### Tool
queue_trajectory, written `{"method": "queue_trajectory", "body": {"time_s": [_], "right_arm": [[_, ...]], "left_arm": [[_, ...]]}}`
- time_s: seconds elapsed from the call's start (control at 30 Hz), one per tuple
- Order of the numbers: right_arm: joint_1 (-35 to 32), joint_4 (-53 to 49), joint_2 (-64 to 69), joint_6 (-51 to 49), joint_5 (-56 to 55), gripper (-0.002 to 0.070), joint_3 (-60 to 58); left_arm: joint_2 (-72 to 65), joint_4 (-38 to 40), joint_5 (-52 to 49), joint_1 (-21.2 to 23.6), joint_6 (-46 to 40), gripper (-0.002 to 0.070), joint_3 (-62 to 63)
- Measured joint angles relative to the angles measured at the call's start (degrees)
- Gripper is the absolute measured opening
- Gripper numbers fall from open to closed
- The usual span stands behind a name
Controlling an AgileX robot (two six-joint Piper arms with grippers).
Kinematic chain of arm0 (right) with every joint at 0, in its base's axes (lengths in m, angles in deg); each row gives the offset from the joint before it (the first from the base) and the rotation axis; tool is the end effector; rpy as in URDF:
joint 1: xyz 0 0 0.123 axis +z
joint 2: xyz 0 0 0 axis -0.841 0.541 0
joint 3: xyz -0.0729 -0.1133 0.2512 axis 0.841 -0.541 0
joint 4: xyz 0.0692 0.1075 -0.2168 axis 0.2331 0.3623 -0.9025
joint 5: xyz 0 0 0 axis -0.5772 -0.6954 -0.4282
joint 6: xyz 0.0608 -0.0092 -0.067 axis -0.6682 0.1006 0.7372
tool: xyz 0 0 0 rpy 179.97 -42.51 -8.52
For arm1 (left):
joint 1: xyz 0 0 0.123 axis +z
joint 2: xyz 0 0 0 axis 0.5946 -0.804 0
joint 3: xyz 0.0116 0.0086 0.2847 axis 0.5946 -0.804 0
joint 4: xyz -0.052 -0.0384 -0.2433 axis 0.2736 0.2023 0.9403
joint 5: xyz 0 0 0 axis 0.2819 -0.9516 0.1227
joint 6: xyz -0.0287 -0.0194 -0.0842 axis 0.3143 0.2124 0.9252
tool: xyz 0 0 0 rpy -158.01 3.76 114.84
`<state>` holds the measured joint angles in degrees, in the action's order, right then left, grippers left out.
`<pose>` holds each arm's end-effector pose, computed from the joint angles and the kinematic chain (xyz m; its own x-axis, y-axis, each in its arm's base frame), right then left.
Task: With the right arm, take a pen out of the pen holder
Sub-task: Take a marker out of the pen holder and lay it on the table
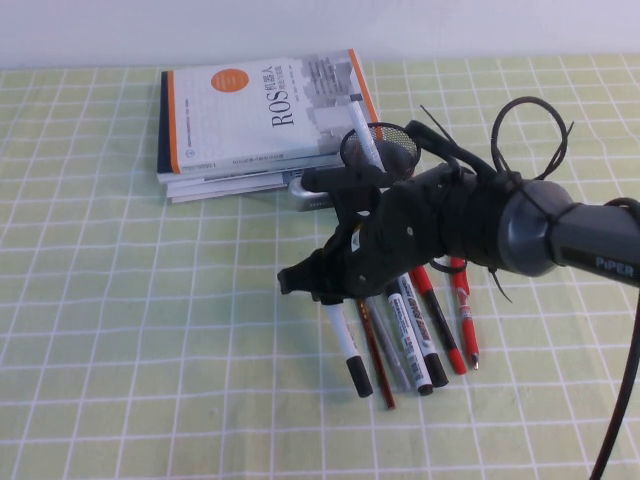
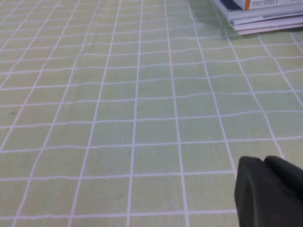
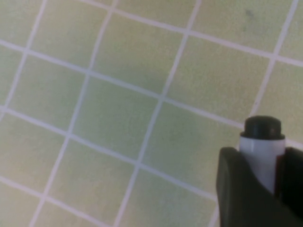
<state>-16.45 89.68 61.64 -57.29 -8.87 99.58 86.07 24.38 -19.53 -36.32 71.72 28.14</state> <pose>0.3317 0.2923 0.1933 -0.8410 -0.2079 -0.4996 -0.3740 0.8905 0.2591 0.0520 -0.0018 0.1699 -0.3008 0.1097 -0.9474 0.0509 0.9938 0.0989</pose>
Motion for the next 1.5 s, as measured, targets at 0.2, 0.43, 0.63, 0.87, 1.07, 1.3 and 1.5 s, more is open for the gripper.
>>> {"method": "queue_trajectory", "body": {"time_s": [0.2, 0.43, 0.63, 0.87, 1.07, 1.3, 1.5], "right_arm": [[-0.62, -2.44, 0.14, -2.71, -0.96, 0.0119, -1.31], [-1.07, -2.66, 0.14, -3.06, -1.22, 0.0119, -1.71], [-1.13, -2.66, 0.78, -3.06, -1.22, 0.0119, -1.71], [-1.13, -2.66, 1.14, -3.28, -1.01, 0.0119, -1.71], [-1.13, -2.66, 1.14, -4.76, -1.01, 0.0125, -1.71], [-1.13, -2.56, 1.14, -5.02, -0.75, 0.0192, -1.71], [-1.13, -2.68, -0.41, -5.01, 0.96, 0.0228, -1.71]], "left_arm": [[0.0, 0.0, 0.0, 0.0, 0.0, -0.0006, 0.0], [0.0, 0.0, 0.0, 0.0, 0.0, -0.0006, 0.0], [0.0, 0.0, 0.0, 0.0, 0.0, -0.0006, 0.0], [0.0, 0.0, 0.0, 0.0, 0.0, -0.0006, 0.0], [0.0, 0.0, 0.0, 0.0, 0.0, -0.0006, 0.0], [0.0, 0.0, 0.0, 0.0, 0.0, -0.0006, 0.0], [0.0, 0.0, 0.0, 0.0, 0.0, -0.0006, 0.0]]}}
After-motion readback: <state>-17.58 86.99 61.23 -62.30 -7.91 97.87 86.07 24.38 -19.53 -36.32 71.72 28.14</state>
